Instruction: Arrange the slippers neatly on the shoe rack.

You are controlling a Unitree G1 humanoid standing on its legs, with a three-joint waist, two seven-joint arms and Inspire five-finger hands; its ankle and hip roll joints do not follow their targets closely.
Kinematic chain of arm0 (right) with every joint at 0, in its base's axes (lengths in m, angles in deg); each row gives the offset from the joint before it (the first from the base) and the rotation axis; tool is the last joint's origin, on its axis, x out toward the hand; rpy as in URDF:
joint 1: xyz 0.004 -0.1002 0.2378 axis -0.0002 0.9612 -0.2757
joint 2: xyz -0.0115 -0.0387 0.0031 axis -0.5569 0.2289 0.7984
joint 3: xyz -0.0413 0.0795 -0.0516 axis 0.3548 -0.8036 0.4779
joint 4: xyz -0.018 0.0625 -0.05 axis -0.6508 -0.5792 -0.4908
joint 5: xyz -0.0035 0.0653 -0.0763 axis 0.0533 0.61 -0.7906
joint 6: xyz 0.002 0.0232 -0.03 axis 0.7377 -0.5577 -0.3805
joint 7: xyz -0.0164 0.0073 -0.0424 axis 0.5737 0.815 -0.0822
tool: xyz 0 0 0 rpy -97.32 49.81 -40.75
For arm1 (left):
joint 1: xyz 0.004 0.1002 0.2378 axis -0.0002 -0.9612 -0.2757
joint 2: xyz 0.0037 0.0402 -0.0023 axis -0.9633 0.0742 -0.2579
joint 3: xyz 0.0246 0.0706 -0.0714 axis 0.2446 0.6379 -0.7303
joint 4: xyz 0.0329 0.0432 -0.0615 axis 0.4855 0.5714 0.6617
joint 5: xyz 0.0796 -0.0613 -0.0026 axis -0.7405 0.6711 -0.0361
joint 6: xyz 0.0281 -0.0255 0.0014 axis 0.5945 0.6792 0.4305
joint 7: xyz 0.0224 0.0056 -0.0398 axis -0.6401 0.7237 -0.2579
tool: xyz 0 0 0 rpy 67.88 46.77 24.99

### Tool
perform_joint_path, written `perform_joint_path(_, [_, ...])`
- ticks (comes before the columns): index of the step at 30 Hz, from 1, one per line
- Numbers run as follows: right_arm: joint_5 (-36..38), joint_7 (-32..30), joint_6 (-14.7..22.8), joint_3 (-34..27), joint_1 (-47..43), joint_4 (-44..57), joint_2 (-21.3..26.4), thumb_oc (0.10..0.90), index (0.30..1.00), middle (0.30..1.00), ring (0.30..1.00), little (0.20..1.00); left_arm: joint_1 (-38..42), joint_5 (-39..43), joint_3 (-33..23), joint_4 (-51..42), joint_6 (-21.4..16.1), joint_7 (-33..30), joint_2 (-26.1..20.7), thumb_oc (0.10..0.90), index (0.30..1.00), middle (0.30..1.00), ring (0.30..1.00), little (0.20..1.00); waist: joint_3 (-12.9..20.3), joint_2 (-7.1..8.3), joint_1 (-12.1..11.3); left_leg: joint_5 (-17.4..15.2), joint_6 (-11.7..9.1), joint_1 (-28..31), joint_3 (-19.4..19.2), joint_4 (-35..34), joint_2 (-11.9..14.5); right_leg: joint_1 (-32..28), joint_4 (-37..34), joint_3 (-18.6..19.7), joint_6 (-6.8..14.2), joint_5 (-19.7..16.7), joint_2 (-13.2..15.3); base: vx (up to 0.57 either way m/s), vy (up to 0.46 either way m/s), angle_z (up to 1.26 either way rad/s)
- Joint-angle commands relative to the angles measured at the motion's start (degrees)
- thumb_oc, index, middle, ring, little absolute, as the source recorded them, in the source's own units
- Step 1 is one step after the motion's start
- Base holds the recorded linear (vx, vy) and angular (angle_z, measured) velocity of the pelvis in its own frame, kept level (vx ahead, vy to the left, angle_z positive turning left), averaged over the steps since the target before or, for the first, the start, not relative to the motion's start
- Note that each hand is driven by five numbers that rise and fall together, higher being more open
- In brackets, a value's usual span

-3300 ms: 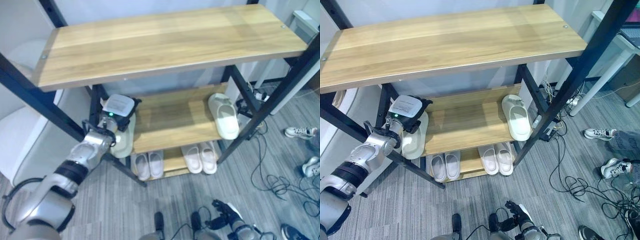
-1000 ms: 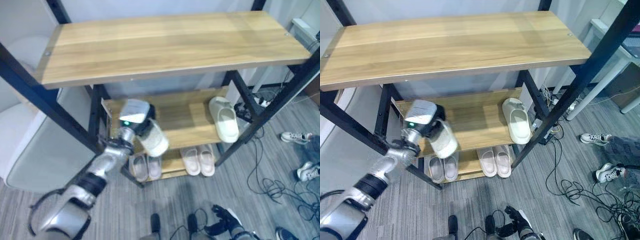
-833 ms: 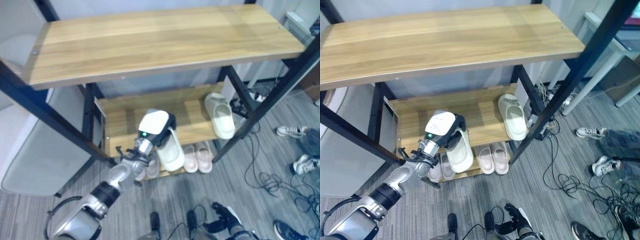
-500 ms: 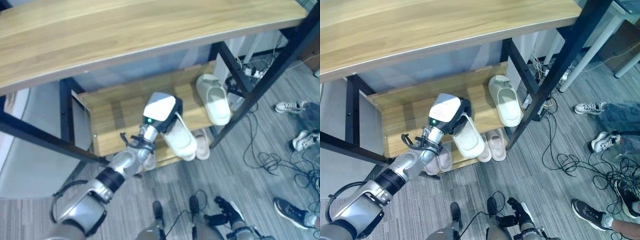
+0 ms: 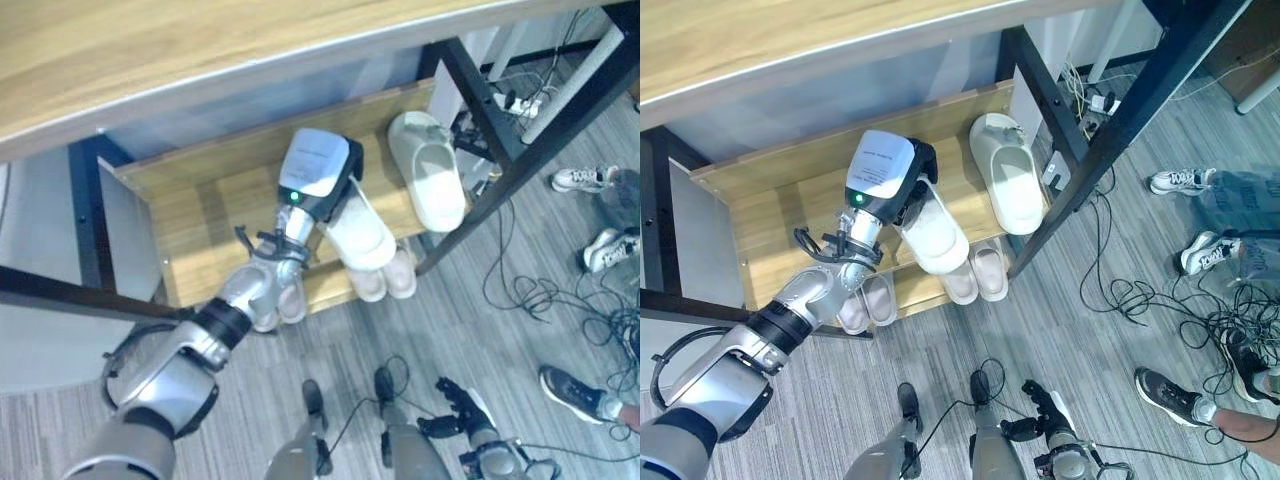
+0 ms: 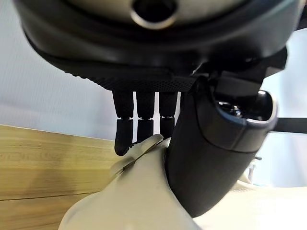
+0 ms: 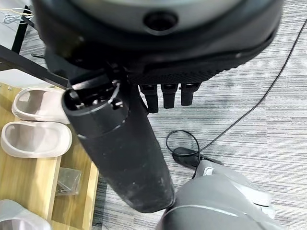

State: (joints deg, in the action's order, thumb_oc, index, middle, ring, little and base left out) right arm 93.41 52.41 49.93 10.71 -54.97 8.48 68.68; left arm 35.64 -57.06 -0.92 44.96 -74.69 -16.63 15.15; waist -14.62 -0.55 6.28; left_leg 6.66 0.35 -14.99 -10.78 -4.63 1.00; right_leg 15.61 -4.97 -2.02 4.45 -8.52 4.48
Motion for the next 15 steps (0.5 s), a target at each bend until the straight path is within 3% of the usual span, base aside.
perform_joint_path(1, [1.29,-1.11,2.95,0.61,-0.61,3.90,3.31,0.800,0.900,0.900,0.900,0.900,10.33,0.94,-1.24,3.68,-1.30,-3.90,4.46,0.400,0.300,0.300,0.300,0.300,0.66,-0.99,0.65,-4.15,-2.46,0.11,3.16,-0.37,0.10,-1.08,0.94,-3.73,4.25,4.58,1.46,0.00,0.000,0.00])
perform_joint_path(15, [1.10,-1.79,3.78,1.27,-1.13,6.40,4.13,0.800,0.900,0.900,0.900,0.900,17.10,0.93,1.46,7.02,-0.48,-4.45,4.77,0.400,0.300,0.300,0.300,0.300,-0.77,-0.04,1.59,-4.22,-2.25,-1.77,2.38,-0.37,-0.16,1.16,1.18,-3.35,4.78,3.82,1.90,0.00,0.002,-0.01])
